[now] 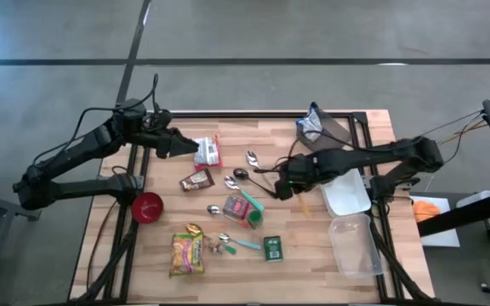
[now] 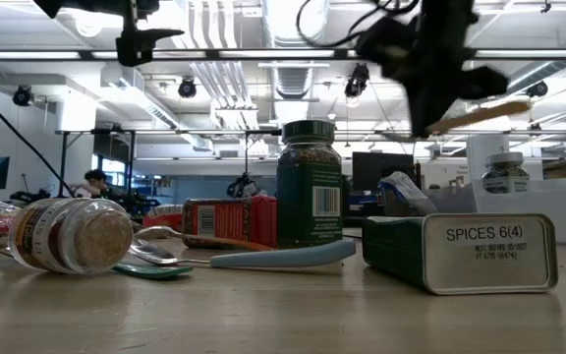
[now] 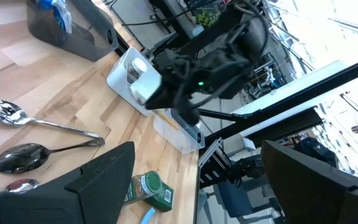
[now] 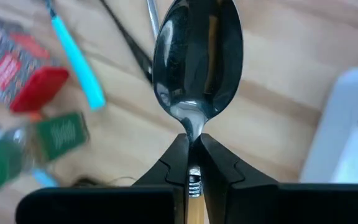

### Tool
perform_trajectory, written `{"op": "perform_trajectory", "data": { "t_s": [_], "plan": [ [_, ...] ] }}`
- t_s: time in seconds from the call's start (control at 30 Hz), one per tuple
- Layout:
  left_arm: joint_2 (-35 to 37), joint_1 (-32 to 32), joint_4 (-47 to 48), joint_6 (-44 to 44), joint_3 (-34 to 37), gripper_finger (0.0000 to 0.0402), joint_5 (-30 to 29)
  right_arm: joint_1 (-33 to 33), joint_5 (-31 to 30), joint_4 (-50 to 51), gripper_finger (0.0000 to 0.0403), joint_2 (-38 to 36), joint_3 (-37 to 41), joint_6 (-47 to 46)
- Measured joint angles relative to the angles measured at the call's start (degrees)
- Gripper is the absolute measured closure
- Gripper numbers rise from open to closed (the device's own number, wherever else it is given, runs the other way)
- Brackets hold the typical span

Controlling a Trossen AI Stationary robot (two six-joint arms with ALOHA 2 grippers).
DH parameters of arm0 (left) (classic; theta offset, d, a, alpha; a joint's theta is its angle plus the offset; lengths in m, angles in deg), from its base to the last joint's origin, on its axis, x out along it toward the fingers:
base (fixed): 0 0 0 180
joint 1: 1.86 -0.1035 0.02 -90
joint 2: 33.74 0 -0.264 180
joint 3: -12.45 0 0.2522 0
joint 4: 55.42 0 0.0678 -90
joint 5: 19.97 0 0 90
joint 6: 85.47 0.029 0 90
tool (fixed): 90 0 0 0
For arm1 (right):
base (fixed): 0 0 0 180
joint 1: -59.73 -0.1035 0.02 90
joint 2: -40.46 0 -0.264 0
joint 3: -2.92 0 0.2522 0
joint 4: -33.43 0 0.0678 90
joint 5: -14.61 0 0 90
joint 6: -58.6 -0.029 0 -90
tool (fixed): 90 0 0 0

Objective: Pick & Place Food Item
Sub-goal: Put the brown spoon into the transparent bin

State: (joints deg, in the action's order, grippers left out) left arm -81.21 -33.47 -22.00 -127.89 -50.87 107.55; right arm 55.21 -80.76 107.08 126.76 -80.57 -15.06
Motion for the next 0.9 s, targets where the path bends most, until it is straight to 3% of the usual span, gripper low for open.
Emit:
{"op": "perform_trajectory", "data": {
  "t_s": [0.3,0.63,0.9],
  "plan": [
    [0.0,-0.02,-0.04,-1.09,-0.02,0.0052,0.0,-9.39,0.01,13.56,0.0388,-8.01,0.0,-13.12],
    [0.0,-0.02,-0.07,-1.08,-0.02,0.0052,-0.01,-23.44,-0.57,17.17,0.0388,-11.28,0.0,-31.39],
    [0.0,-0.02,-0.22,-1.04,-0.02,0.0052,-0.02,-33.17,0.69,18.17,0.0388,-11.14,0.26,-38.35]
  ]
}}
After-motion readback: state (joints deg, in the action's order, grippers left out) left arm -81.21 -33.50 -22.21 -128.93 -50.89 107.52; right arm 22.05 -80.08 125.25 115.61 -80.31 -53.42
